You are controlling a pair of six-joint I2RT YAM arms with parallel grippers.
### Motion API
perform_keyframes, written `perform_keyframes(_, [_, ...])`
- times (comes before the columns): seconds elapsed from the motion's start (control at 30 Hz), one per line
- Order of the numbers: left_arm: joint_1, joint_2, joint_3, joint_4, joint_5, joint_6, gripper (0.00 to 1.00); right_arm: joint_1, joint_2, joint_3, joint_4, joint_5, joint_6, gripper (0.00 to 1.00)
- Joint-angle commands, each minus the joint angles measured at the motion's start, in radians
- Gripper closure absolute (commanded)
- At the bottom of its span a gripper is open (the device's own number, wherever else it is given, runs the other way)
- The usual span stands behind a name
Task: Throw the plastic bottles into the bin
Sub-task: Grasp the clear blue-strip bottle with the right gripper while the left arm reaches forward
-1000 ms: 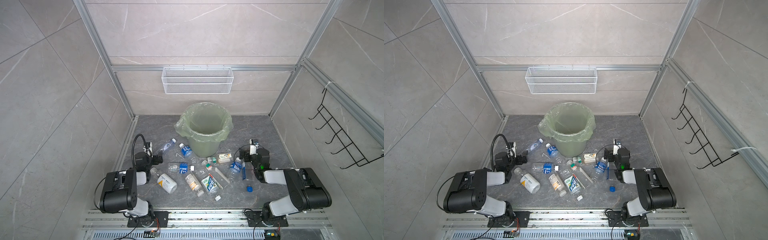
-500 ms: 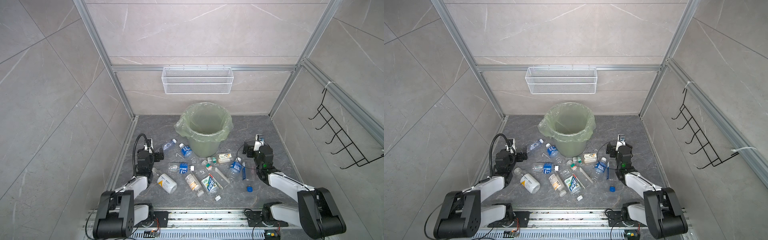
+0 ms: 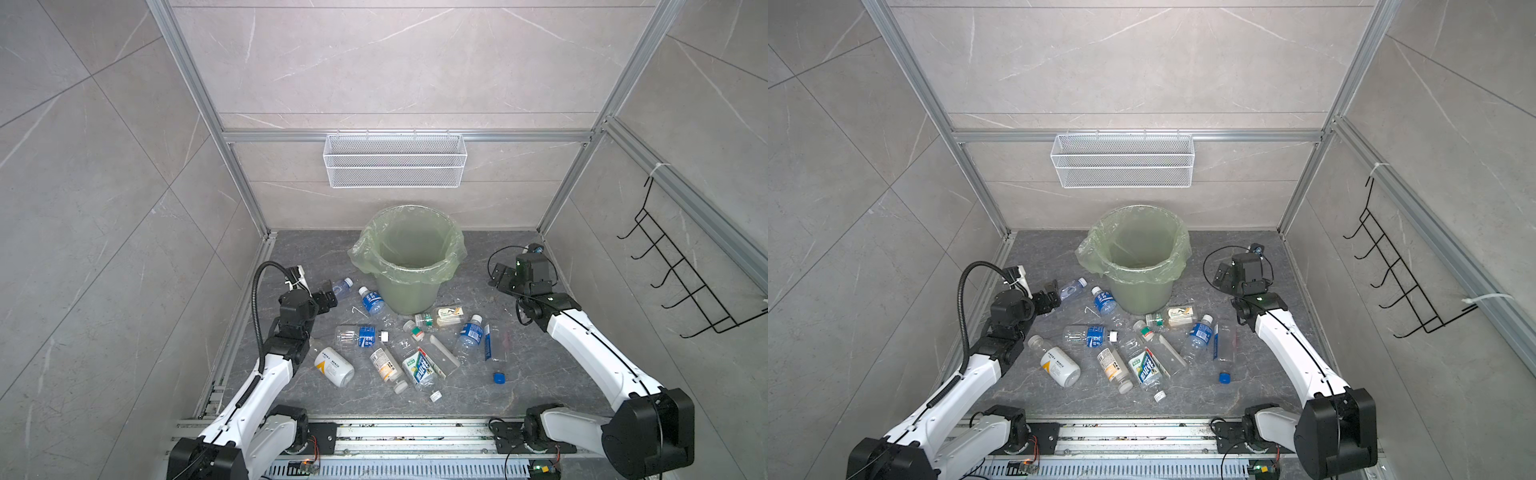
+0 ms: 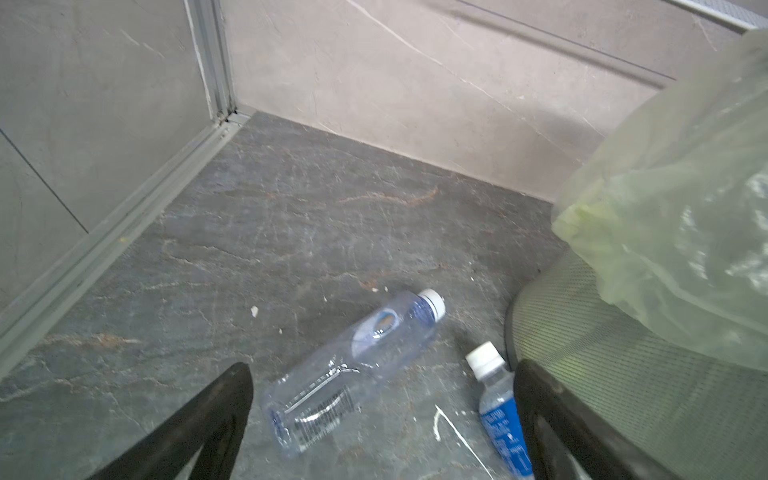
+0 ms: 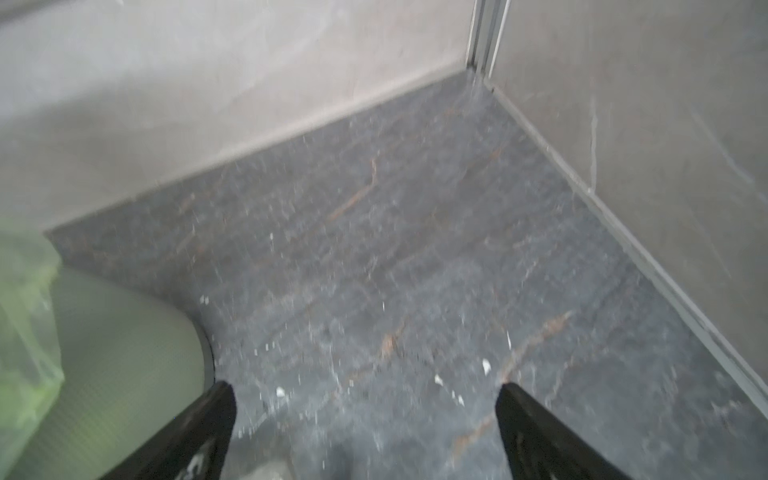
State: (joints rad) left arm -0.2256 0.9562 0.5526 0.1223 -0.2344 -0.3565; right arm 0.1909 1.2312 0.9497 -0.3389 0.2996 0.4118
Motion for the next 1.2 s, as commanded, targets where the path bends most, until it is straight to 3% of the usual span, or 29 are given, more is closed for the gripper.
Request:
perform_keyframes(0.0, [-0.043,-0.071,0.043,-0.188,-0.040,-0.112,0.00,0.047,-0.053,0.044,-0.223,0.020,0.031,0.00])
perform_keyframes(0.3, [-0.165,-0.197,0.068,-0.376,-0.022,-0.117,0.00,0.138,-0.170,-0.043,-0.371,0.005,0.126,0.03])
perform_keyframes(0.57, [-0.242,-0.259,0.026,-0.426,0.081,-0.133,0.05,0.140,-0.150,-0.183,-0.370,-0.143,0.182,0.11])
perform_keyframes(0.93, [-0.268,-0.329,-0.052,-0.494,0.224,-0.197,0.10,0.140,-0.115,-0.242,-0.380,-0.120,0.194,0.19])
perform_keyframes(1.17, [-0.273,-0.349,-0.077,-0.524,0.248,-0.198,0.10,0.139,-0.077,-0.258,-0.355,-0.115,0.188,0.20])
